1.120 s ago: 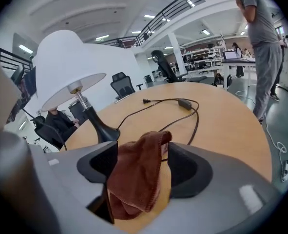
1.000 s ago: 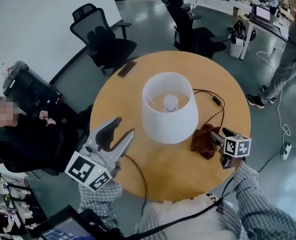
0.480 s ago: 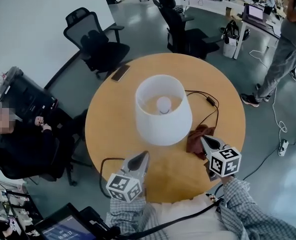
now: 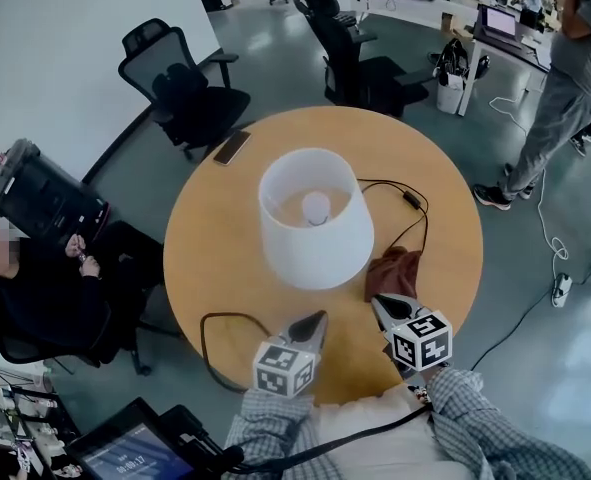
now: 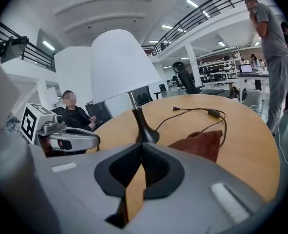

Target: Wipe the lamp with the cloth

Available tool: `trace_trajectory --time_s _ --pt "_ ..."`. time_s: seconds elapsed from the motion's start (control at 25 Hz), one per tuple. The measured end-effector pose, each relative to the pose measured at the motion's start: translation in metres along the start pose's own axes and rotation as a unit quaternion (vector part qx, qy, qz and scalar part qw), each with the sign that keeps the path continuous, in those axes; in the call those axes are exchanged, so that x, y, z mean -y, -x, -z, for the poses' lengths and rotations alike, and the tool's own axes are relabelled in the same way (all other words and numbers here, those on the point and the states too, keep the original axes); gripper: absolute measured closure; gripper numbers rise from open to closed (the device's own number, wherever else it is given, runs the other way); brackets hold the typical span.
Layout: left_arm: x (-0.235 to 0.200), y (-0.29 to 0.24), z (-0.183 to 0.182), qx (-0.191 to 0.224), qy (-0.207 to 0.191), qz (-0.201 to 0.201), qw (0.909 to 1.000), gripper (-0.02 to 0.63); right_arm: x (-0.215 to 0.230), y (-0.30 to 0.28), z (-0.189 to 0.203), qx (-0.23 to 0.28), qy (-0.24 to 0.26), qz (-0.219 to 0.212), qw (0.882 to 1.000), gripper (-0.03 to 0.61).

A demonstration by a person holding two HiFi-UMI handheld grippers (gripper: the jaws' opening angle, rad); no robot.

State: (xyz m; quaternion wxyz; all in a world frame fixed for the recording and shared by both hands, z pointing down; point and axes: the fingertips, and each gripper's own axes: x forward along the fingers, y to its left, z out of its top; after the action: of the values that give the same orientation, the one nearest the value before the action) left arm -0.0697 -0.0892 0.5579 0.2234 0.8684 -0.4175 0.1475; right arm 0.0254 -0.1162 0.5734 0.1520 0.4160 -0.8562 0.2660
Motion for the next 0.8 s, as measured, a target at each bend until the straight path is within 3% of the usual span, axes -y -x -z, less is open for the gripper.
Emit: trace_trajectory --time_s 0.8 --pt "0.014 -0.005 0.009 -0.025 -0.003 0.020 0.9995 0.609 -0.001 0.000 0.011 -0.021 -0.001 -0.012 1.000 0.575"
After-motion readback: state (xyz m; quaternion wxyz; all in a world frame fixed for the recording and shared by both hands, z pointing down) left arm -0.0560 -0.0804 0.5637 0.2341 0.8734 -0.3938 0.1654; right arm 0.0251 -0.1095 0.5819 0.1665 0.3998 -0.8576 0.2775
